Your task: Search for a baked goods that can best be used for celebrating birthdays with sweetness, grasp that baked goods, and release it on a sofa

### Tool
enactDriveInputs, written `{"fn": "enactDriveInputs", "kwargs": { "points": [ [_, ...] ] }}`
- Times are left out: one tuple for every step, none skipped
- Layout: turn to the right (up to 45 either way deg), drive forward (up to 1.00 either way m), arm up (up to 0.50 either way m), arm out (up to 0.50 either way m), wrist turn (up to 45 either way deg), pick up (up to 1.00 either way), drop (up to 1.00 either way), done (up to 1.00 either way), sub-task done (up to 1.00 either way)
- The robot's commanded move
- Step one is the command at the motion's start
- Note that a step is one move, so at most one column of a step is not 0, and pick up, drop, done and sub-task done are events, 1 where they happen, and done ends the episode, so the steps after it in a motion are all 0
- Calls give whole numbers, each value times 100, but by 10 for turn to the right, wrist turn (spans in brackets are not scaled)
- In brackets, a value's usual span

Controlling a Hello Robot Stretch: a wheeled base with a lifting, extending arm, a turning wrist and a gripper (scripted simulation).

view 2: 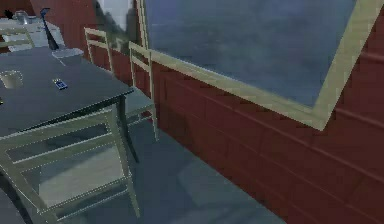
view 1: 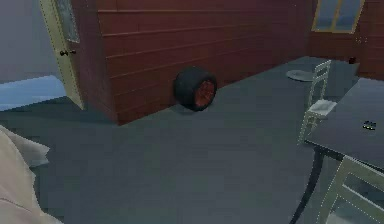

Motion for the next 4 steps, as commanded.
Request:
{"fn": "enactDriveInputs", "kwargs": {
  "points": [
    [-90,0,0,0,0,0,0,0,0],
    [0,100,0,0,0,0,0,0,0],
    [-270,0,0,0,0,0,0,0,0],
    [0,5,0,0,0,0,0,0,0]
  ]
}}
